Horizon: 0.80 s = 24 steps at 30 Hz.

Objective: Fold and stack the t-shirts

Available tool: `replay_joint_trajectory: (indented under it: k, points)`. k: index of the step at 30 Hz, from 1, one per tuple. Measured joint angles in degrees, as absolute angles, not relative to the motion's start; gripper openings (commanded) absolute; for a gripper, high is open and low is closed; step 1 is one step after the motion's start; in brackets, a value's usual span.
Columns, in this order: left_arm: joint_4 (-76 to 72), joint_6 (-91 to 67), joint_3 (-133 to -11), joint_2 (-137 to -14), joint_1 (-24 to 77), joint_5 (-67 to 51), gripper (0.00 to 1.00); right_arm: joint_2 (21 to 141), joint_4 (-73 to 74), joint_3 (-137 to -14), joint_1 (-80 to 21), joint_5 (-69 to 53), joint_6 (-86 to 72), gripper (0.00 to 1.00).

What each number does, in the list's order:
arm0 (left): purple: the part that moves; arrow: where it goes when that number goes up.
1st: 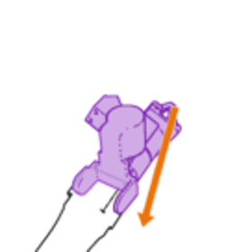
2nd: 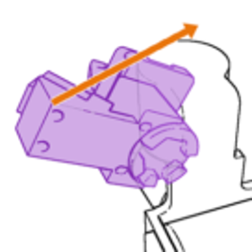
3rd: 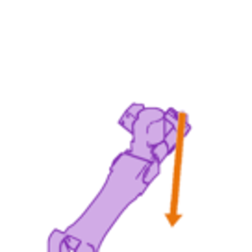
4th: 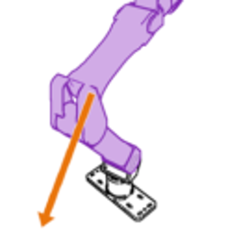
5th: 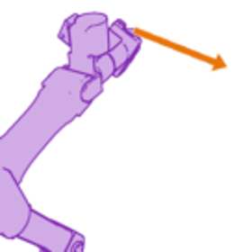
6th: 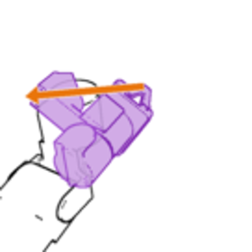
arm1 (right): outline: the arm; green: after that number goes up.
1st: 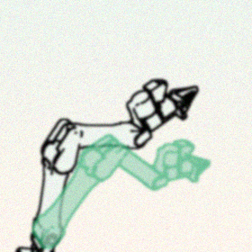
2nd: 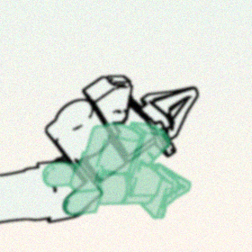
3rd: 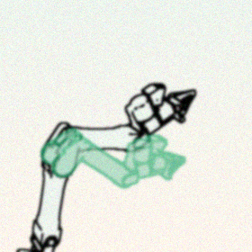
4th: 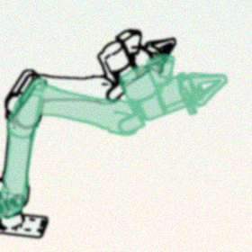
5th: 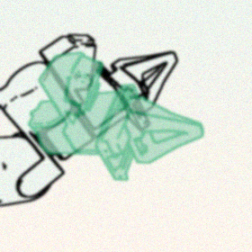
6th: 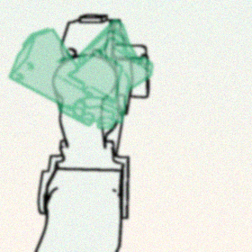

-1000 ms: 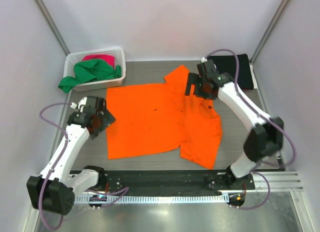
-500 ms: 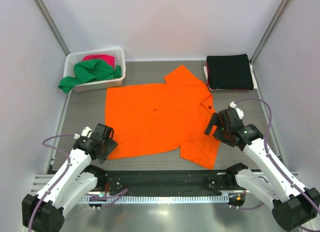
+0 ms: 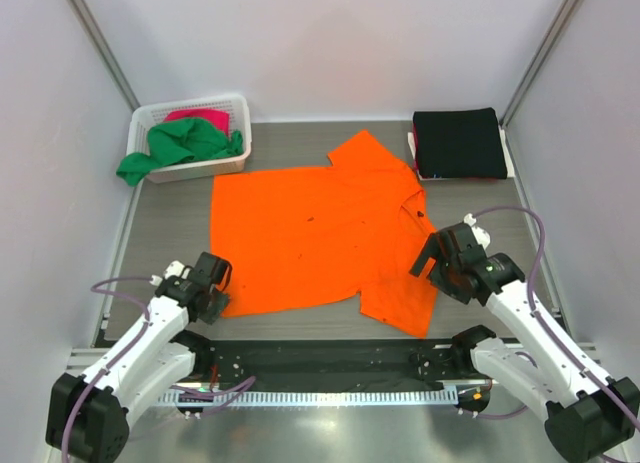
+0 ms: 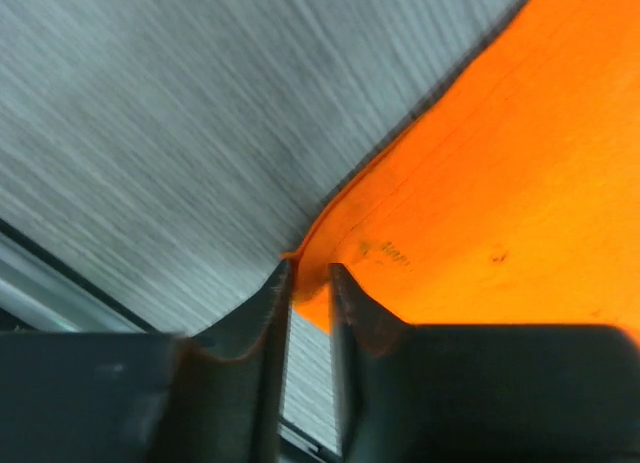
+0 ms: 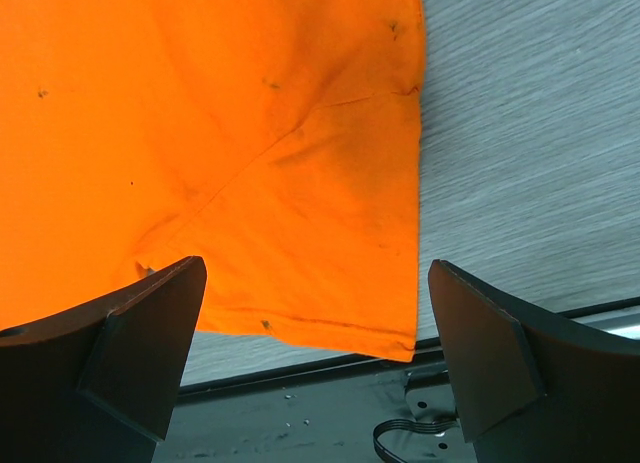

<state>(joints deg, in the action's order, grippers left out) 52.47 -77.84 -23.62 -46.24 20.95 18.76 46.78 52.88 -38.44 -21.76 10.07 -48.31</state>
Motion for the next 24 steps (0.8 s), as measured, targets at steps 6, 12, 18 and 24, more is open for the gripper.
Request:
replay_joint_trajectory:
  k: [6, 12, 18, 24]
  points:
    - [49.3, -77.6, -22.5, -46.3, 20.9, 19.6, 0.0, 48.8, 53.0, -37.3, -26.0, 9.5, -50.7, 1.0]
    - [45.7, -77.4, -21.8, -46.2, 20.9, 19.9, 0.0, 53.2, 52.3, -33.8, -41.2, 9.9, -59.2, 0.97]
    - [43.3, -77.0, -21.2, -45.8, 20.9, 20.0, 0.0, 54.0, 51.3, -29.5, -50.3, 11.8, -68.8, 0.74]
    - [42.5, -76.3, -20.4, -44.8, 20.9, 20.0, 0.0, 53.4, 49.6, -26.0, -51.4, 14.1, -76.0, 0.59]
